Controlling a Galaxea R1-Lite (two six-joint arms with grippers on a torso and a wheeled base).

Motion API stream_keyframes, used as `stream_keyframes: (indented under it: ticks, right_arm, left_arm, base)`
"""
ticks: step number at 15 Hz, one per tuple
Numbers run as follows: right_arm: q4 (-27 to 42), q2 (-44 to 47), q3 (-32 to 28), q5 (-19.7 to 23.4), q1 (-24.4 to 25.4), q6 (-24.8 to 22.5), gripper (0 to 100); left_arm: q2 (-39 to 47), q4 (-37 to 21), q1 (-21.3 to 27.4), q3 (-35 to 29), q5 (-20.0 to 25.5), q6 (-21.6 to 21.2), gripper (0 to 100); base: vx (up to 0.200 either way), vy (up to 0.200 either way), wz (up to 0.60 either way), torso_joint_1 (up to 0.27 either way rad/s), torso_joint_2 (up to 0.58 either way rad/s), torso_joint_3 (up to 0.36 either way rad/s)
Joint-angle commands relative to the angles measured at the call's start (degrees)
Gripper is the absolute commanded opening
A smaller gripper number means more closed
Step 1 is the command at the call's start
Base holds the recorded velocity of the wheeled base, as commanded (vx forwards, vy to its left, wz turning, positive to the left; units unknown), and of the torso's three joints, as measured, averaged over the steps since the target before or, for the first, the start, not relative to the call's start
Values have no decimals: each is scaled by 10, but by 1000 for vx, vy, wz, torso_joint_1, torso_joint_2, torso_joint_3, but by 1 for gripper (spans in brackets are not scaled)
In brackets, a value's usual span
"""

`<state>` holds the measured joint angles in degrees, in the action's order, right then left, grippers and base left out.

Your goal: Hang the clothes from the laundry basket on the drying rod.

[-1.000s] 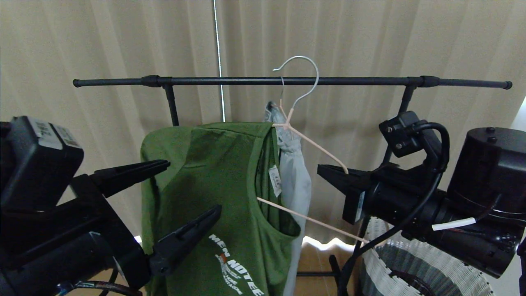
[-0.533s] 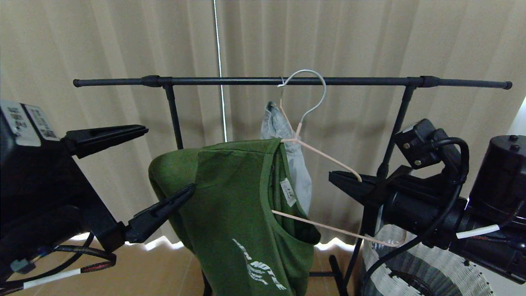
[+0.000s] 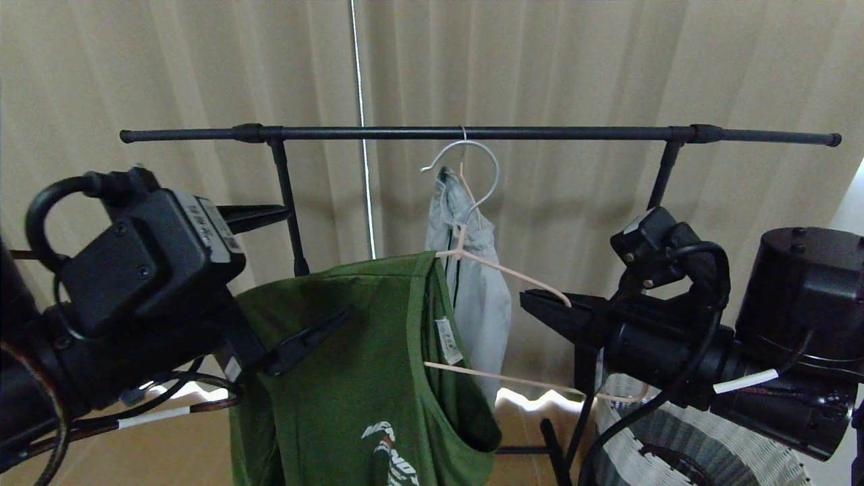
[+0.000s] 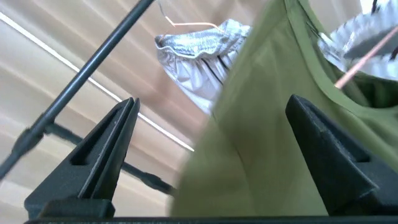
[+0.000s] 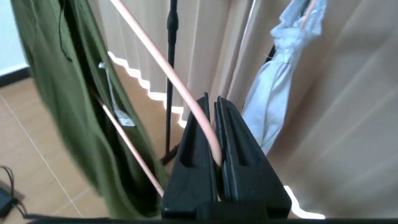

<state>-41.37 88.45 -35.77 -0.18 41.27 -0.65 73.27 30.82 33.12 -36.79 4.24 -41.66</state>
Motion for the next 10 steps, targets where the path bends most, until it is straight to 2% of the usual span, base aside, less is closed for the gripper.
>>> stream_keyframes:
  ticks: [1, 5, 8, 9, 10]
  right_arm:
    - [0, 5, 0, 0, 12, -1, 0]
    - [-1, 0, 2, 10, 26, -1, 0]
    - [-42, 2, 9, 19, 31, -2, 0]
    - [-43, 1, 11, 19, 32, -3, 0]
    - [-43, 1, 11, 19, 32, -3, 0]
  left_arm:
    - [46, 0, 0, -15, 0, -4, 100]
    - [67, 0, -1, -18, -3, -3, 100]
    - [66, 0, -2, -17, -6, -2, 100]
    - [66, 0, -2, -18, -6, -2, 0]
    - [66, 0, -2, -18, -6, -2, 0]
  base:
    - [0, 0, 0, 0, 0, 0]
    - [0, 0, 0, 0, 0, 0]
    - [0, 0, 0, 0, 0, 0]
    - [0, 0, 0, 0, 0, 0]
    - [0, 0, 0, 0, 0, 0]
